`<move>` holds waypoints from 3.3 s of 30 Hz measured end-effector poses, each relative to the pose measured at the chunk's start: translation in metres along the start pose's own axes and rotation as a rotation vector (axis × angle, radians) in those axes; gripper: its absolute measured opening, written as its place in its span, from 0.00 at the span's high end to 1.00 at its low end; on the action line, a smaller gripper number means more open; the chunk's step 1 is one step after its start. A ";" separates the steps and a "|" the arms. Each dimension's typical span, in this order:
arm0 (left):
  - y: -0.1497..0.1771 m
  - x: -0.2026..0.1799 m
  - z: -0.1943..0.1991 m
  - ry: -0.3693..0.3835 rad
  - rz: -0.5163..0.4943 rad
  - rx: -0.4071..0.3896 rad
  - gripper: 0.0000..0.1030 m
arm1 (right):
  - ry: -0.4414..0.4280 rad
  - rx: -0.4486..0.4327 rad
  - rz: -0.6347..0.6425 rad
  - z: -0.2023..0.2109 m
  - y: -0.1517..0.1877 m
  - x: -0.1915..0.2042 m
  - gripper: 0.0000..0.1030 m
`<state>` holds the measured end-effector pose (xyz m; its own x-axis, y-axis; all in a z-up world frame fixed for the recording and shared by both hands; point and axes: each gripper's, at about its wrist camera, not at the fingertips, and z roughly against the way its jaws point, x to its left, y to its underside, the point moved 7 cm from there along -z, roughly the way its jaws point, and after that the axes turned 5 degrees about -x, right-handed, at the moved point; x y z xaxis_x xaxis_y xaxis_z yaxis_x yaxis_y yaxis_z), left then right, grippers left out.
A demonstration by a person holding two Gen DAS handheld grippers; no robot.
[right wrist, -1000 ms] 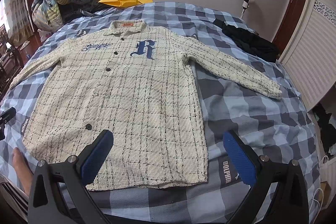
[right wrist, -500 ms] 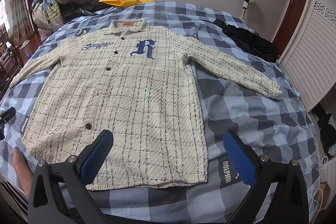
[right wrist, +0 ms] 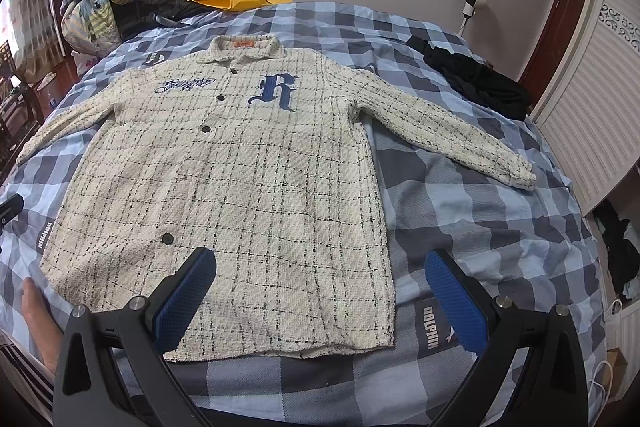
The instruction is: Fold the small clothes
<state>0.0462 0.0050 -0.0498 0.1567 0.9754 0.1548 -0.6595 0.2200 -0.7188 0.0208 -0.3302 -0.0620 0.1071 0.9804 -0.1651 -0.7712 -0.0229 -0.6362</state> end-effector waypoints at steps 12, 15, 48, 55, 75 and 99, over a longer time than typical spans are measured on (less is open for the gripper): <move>-0.001 -0.001 0.002 0.008 0.002 -0.002 0.00 | 0.014 0.002 0.022 0.000 -0.001 0.003 0.01; 0.001 -0.001 0.000 0.021 0.010 0.009 0.00 | 0.014 0.005 0.027 0.000 -0.001 0.005 0.01; 0.009 0.006 -0.011 0.033 0.043 0.078 0.00 | -0.185 0.090 -0.146 -0.002 -0.015 -0.018 0.01; 0.013 -0.001 -0.017 0.044 0.022 0.107 0.00 | -0.051 0.132 -0.270 -0.032 -0.040 -0.134 0.01; 0.011 0.010 -0.044 0.013 0.099 0.162 0.00 | 0.082 0.380 -0.939 -0.227 -0.003 -0.377 0.01; 0.009 0.002 -0.040 0.049 0.093 0.160 0.00 | 0.173 0.039 -0.949 -0.177 -0.147 -0.372 0.85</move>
<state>0.0701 0.0082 -0.0836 0.1230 0.9908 0.0570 -0.7809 0.1320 -0.6106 0.2053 -0.7258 -0.0408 0.7852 0.5447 0.2946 -0.3355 0.7740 -0.5370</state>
